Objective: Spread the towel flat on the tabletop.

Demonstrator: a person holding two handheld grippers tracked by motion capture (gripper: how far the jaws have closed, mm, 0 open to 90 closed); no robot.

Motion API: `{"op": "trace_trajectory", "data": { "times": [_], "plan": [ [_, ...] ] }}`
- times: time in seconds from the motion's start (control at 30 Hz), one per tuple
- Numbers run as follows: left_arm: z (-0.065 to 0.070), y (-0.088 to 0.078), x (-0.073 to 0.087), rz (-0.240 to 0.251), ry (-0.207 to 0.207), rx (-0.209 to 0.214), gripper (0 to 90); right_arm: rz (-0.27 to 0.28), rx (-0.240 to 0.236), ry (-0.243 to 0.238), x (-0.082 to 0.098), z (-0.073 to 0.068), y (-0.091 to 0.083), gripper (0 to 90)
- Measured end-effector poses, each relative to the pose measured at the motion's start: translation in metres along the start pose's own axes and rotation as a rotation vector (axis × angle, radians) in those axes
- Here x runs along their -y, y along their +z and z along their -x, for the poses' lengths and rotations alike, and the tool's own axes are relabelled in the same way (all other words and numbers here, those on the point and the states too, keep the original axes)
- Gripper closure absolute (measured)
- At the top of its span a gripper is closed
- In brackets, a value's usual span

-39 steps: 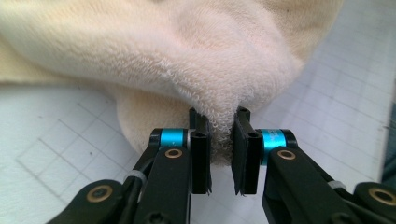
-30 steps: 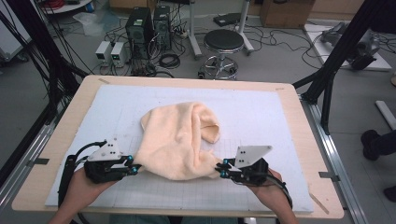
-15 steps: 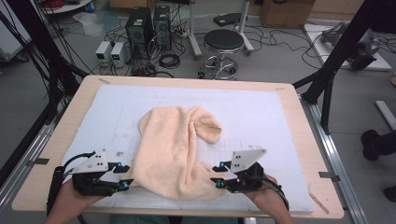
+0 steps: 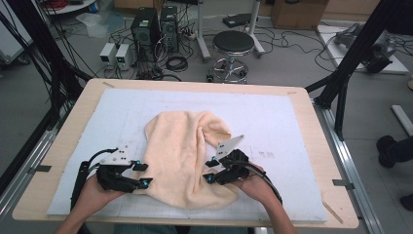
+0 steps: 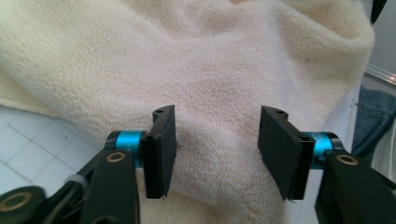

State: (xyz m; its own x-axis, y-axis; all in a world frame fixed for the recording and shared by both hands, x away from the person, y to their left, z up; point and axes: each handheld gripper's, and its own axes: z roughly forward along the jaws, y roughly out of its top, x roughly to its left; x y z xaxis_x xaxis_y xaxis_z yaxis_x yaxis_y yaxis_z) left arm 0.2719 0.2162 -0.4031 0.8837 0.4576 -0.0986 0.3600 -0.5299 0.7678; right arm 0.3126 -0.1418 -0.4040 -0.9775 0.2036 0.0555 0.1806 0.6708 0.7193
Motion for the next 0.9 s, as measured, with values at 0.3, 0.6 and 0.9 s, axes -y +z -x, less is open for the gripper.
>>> {"op": "trace_trajectory", "data": {
  "times": [0.3,0.6,0.9],
  "plan": [
    [-0.003,0.007,0.004,-0.045,-0.005,0.017,79.3,-0.057,-0.029,-0.008,0.016,-0.005,-0.001,82.6],
    [0.004,0.011,-0.002,-0.039,0.014,0.033,85.8,0.016,0.034,0.041,0.047,-0.023,-0.05,82.8],
    [0.008,0.015,-0.008,-0.025,0.019,0.044,71.6,0.034,0.085,0.042,0.064,-0.044,-0.07,69.1]
  ]
}}
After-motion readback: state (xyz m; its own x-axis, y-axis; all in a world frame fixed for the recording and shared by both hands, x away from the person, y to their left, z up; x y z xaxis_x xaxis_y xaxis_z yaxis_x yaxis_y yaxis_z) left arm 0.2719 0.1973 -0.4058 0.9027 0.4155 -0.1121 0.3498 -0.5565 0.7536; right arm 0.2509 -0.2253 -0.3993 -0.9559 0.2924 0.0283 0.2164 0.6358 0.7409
